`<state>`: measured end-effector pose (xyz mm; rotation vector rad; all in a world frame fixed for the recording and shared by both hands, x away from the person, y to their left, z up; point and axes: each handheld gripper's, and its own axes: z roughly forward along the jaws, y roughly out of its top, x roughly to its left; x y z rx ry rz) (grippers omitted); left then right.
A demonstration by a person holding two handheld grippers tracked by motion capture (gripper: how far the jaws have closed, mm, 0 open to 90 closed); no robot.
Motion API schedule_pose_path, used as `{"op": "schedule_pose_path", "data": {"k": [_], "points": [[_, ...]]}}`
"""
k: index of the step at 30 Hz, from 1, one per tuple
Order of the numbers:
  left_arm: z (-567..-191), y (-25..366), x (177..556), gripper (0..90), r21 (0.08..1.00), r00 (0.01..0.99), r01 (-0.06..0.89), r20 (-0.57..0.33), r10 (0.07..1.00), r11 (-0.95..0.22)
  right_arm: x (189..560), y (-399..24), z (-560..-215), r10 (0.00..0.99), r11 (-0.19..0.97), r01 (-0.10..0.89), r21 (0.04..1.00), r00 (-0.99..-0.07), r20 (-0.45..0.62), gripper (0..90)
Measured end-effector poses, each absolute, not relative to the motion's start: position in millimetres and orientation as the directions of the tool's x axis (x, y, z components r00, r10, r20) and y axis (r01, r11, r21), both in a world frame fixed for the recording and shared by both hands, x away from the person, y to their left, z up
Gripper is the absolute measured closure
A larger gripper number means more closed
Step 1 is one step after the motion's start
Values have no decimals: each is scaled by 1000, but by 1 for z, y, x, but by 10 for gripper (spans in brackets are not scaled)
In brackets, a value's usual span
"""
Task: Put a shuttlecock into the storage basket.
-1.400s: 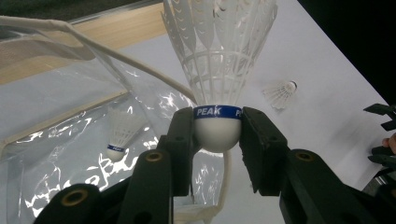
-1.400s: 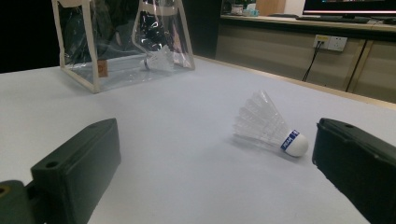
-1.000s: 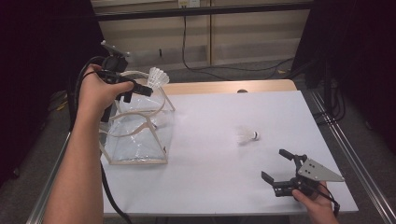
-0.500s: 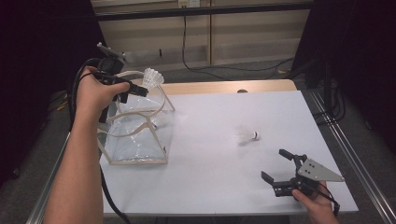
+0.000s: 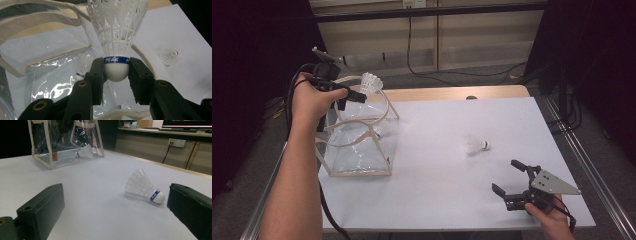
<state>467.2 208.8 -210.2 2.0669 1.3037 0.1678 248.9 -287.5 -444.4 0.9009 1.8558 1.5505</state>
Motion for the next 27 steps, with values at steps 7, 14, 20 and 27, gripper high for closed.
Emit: {"op": "schedule_pose_path", "data": {"k": [7,14,20,27], "points": [[-213,212,469,658,603,476,755,-233,848,-258,249,-287,-444,783,109,144,984,-622,4,7],[-216,215,469,658,600,461,760,-226,858,-249,249,-287,-445,782,107,146,984,-624,7,7],[-217,217,470,658,603,444,763,-226,867,-234,249,-288,-444,785,109,140,984,-619,1,7],[-221,217,472,658,599,433,767,-218,875,-230,249,-288,-444,783,110,141,984,-622,1,7]]}}
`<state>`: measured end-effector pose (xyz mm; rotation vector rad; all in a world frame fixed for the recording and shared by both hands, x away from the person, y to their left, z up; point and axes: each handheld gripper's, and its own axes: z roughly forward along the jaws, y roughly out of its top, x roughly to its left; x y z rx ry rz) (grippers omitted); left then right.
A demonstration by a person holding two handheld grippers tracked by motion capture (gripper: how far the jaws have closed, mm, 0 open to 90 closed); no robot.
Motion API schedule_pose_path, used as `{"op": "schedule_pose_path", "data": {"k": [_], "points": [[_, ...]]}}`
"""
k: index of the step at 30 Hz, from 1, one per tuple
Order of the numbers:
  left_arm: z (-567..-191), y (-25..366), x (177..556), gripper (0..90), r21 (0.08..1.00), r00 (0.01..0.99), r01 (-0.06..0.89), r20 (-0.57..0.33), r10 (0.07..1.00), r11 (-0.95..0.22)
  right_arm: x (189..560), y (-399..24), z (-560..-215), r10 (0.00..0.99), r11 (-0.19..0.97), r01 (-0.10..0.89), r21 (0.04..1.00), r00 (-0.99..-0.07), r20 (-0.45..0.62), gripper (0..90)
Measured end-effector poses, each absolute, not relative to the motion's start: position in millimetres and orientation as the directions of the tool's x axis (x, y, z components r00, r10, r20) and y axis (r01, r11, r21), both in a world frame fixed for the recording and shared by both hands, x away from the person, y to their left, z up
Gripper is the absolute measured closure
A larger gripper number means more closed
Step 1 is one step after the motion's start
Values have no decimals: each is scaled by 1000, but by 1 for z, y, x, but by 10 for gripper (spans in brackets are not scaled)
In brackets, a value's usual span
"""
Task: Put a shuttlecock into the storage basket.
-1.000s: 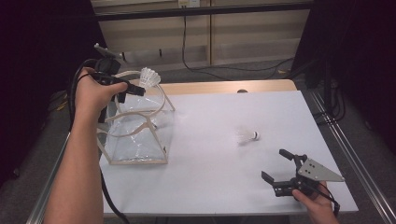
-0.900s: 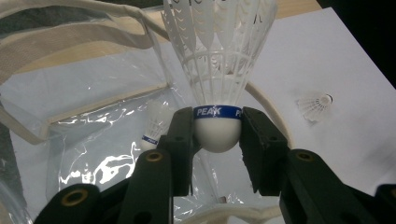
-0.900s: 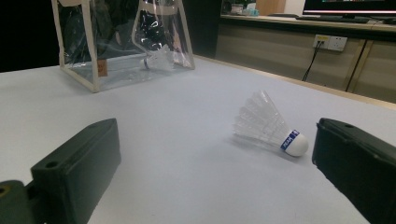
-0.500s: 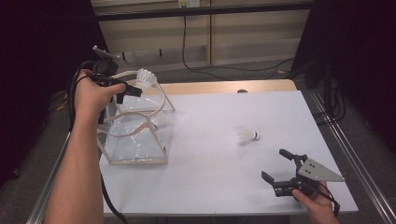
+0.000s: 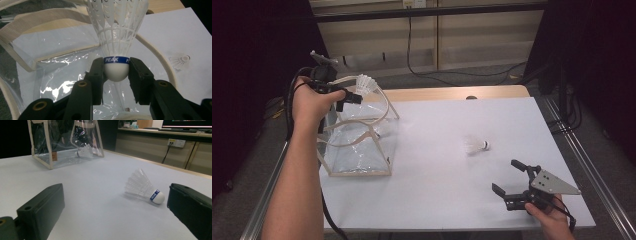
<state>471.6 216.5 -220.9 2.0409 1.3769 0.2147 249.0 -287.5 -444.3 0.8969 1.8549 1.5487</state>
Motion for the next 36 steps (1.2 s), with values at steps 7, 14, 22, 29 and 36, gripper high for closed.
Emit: {"op": "schedule_pose_path", "data": {"k": [7,14,22,29,36], "points": [[-224,217,473,658,596,416,772,-210,885,-222,249,-288,-444,784,109,141,984,-621,2,7],[-227,220,474,658,598,392,777,-213,895,-198,249,-288,-444,784,108,142,984,-621,3,7],[-232,223,475,658,603,371,778,-213,904,-177,249,-288,-444,783,107,144,984,-622,6,7],[-236,223,478,658,605,354,780,-215,910,-161,249,-288,-444,784,109,141,984,-621,2,7],[-239,223,478,658,604,351,781,-212,912,-160,249,-288,-444,784,108,142,984,-621,4,7]]}}
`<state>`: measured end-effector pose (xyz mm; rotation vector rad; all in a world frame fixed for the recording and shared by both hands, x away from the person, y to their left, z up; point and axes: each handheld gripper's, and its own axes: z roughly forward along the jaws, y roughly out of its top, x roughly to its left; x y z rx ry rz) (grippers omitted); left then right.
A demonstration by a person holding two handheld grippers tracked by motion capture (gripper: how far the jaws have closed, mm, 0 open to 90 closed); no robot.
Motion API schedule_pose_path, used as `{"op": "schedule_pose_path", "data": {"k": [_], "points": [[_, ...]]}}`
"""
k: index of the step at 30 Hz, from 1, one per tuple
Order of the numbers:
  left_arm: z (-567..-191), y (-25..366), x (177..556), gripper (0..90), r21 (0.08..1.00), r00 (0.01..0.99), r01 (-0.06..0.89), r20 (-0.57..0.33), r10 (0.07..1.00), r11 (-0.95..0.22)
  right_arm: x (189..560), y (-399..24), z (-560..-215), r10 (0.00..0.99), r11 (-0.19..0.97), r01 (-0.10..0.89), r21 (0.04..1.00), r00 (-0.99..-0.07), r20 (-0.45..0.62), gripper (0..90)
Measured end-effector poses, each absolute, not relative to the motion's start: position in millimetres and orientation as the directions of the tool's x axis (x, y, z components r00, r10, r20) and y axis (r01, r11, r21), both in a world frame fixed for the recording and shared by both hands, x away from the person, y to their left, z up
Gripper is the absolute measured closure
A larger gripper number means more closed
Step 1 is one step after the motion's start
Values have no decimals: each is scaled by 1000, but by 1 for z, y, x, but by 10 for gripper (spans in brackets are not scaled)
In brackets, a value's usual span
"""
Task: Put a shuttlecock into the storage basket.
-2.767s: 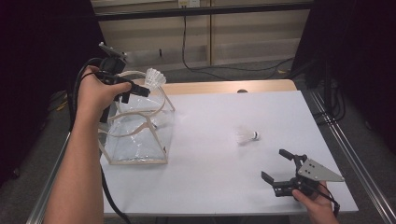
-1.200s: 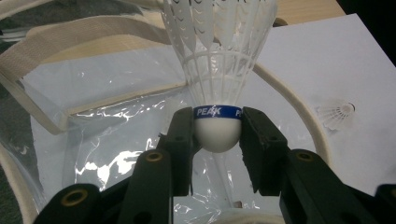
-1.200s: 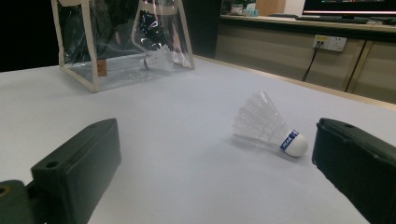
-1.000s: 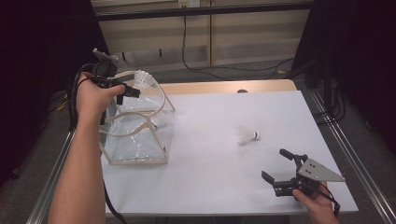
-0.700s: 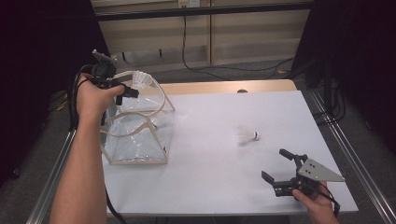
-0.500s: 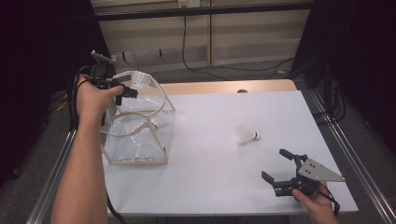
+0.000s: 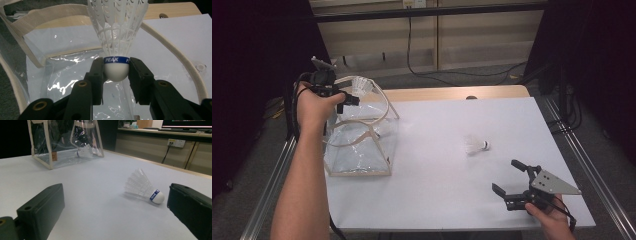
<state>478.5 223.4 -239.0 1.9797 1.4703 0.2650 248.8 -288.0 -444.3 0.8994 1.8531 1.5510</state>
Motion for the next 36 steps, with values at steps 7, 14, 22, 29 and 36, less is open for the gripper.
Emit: {"op": "schedule_pose_path", "data": {"k": [7,14,22,29,36], "points": [[-243,225,480,658,597,339,788,-216,916,-151,249,-288,-444,784,108,144,984,-621,4,7],[-247,228,480,658,592,328,792,-207,922,-149,249,-288,-444,784,108,143,984,-621,5,7],[-251,231,482,658,587,313,797,-198,929,-143,249,-288,-444,784,108,142,984,-621,4,8],[-256,232,483,657,583,310,800,-195,931,-144,249,-288,-444,784,107,143,984,-621,5,7],[-259,231,486,658,584,304,799,-188,934,-142,249,-288,-444,783,108,144,984,-621,5,8]]}}
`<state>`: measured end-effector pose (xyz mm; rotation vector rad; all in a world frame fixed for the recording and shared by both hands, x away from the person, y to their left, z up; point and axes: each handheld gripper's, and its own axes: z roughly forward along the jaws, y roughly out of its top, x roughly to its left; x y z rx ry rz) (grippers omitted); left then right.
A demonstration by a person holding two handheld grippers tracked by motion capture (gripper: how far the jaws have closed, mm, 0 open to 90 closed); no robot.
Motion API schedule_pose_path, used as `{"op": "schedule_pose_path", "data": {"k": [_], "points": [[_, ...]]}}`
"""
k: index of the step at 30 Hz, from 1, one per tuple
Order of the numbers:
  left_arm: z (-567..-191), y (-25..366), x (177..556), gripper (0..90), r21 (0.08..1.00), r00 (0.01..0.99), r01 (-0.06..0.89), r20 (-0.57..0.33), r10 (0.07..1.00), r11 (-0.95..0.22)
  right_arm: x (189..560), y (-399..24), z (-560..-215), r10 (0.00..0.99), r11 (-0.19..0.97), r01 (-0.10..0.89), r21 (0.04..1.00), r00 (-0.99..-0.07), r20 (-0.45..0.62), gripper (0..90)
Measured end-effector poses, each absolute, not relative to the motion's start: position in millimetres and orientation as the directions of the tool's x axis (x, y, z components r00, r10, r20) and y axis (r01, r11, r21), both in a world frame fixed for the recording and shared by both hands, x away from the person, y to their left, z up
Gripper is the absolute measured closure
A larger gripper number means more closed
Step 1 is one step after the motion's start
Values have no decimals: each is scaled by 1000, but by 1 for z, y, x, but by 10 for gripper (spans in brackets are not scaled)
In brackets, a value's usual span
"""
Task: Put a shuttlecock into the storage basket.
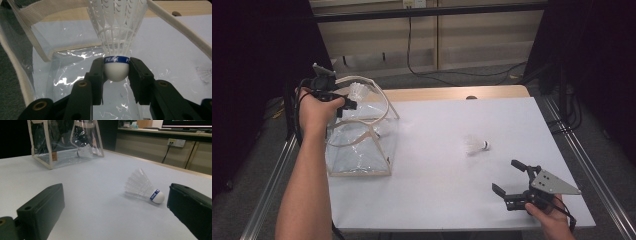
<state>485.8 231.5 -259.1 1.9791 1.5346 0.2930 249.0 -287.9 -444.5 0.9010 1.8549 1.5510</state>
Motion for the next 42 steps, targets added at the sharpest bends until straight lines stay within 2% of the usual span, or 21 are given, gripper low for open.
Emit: {"op": "schedule_pose_path", "data": {"k": [9,16,28,42], "points": [[-264,234,493,653,593,298,791,-157,941,-152,249,-290,-445,790,100,148,984,-613,12,8],[-265,235,494,604,605,301,782,-155,941,-150,249,-290,-445,790,101,147,984,-614,11,8],[-261,222,488,564,603,359,781,-224,906,-161,249,-290,-445,790,104,146,984,-613,7,8],[-248,203,482,461,589,453,777,-280,846,-221,249,-290,-445,790,106,146,984,-613,6,9]]}}
